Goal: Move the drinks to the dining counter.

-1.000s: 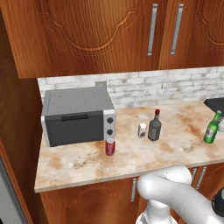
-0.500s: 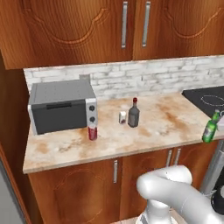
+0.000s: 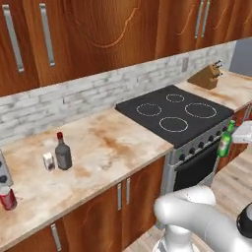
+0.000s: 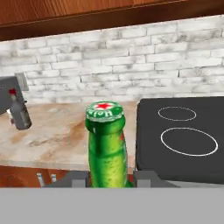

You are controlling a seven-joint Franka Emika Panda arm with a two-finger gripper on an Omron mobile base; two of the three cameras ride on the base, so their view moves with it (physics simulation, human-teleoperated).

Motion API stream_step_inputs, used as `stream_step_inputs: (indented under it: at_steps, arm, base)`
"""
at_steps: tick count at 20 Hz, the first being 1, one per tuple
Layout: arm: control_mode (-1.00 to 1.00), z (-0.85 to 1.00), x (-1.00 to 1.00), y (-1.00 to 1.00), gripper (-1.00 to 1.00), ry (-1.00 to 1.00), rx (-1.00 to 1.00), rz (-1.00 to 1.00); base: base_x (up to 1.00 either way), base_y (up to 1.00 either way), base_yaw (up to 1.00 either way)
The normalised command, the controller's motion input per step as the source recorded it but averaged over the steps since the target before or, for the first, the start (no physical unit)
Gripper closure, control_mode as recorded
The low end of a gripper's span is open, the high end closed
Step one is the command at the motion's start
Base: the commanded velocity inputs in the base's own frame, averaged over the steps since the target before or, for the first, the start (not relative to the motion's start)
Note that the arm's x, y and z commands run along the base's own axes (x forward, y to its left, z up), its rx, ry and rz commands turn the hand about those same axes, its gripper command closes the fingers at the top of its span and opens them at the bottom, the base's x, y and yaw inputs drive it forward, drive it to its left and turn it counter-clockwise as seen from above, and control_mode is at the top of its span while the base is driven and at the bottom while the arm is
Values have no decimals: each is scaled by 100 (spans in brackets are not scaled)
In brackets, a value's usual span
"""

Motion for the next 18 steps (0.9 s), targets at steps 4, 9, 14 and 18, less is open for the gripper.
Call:
stream_step_inputs:
  at_steps: [4,9,14,18]
  arm:
    - [100,0,0,0,100,0,0,0]
    - [100,0,0,0,100,0,0,0]
    - [100,0,0,0,100,0,0,0]
    - [100,0,0,0,100,0,0,0]
  base:
    - [0,-86,-65]
    - [14,-90,-65]
    - [20,-86,-66]
    - [40,-76,-63]
